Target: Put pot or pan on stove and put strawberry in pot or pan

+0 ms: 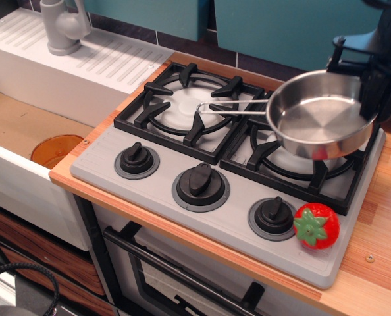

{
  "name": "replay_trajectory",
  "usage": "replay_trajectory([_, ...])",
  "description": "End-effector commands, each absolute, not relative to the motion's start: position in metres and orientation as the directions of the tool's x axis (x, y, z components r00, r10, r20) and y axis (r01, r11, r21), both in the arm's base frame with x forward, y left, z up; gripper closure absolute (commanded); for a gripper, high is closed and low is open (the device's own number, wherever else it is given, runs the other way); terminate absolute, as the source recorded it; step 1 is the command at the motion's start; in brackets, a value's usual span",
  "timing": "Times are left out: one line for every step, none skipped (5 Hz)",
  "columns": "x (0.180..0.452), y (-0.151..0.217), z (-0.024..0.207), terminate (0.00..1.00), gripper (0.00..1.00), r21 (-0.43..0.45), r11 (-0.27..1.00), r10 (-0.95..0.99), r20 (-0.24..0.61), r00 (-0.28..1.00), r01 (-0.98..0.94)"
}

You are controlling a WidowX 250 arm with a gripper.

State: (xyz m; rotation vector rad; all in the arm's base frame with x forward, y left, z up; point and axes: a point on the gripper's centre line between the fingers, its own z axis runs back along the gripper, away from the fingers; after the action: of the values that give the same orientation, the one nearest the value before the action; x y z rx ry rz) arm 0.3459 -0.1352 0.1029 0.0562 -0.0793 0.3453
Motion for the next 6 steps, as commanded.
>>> replay_trajectory([0.3586,-0.1273,0.1109,0.0,1.0,0.032,0.927,0.355,0.236,0.905,-0.373])
replay_trajectory([0.359,-0.1254,0.1083,0.0,1.0,0.032,0.925,0.359,0.256,0.898,-0.379])
replay_trajectory([0.3598,-0.1246,0.1067,0.0,1.0,0.025,0.919,0.374,0.266,0.888,-0.395])
replay_trajectory([0.3595,-0.1254,0.105,0.0,0.0,0.025,0.923,0.362,0.277,0.89,-0.384])
replay_trajectory([0.3585,-0.1251,0.1041,0.0,0.0,0.029,0.927,0.35,0.281,0.893,-0.373])
replay_trajectory([0.3569,-0.1255,0.1057,0.0,0.0,0.021,0.931,0.344,0.275,0.898,-0.364])
